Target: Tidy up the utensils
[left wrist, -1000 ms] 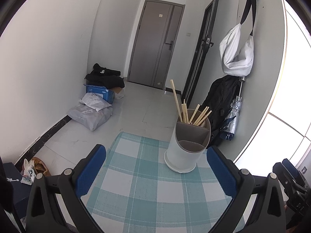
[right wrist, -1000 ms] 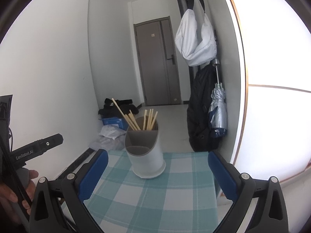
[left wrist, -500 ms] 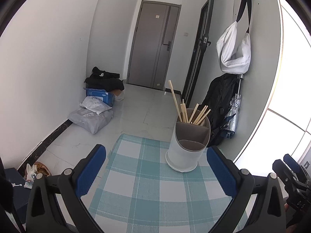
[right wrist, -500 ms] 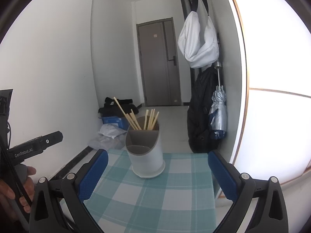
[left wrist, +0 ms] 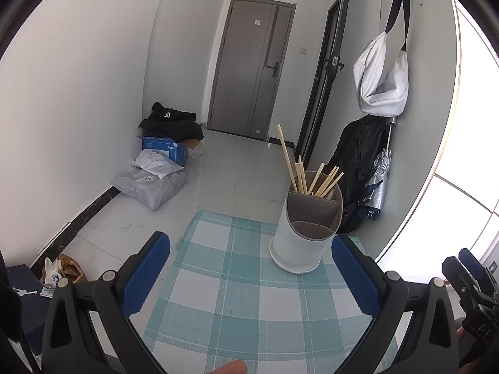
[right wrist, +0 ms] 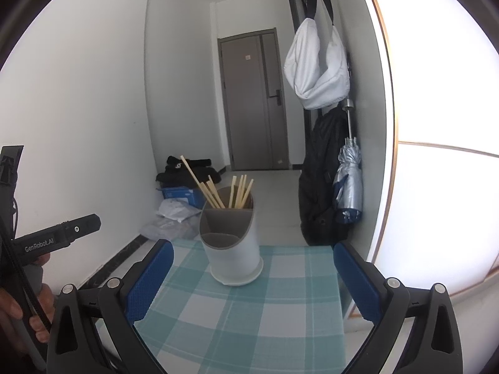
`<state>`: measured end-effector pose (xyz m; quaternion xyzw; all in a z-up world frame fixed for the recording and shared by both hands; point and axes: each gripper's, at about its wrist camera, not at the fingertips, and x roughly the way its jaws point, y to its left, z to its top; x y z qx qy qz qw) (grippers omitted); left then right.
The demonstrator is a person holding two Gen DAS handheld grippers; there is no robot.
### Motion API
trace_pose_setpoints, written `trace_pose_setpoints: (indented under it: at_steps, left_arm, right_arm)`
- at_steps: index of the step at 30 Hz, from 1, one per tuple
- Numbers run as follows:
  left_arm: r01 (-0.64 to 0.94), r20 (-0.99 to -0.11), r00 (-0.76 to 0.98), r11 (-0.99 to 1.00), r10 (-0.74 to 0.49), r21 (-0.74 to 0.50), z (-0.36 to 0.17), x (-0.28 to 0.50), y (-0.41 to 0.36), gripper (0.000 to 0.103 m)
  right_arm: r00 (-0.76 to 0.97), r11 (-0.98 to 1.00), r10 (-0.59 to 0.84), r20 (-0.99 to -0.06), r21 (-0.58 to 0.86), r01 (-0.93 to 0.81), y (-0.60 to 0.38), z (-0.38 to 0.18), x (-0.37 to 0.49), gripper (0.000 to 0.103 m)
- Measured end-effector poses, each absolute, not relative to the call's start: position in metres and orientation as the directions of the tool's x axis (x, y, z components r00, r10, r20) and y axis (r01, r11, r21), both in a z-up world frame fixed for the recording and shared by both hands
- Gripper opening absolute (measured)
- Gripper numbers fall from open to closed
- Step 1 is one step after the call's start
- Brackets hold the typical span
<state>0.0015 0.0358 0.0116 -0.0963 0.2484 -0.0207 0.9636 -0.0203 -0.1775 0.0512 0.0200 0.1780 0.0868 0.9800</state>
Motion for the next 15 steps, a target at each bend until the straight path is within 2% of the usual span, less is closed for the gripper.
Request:
trace_pose_setpoints:
  at_steps: [15]
  left_arm:
    - [-0.028,-0.500,0.864,0.984,-0.064,-0.174,0.0080,0.0060,0.0354,0.102]
  right_arm:
    - [0.921,0.986,0.169,-0.350,0.065,-0.157,-0.1787,0.0513,-0.0218,0.103]
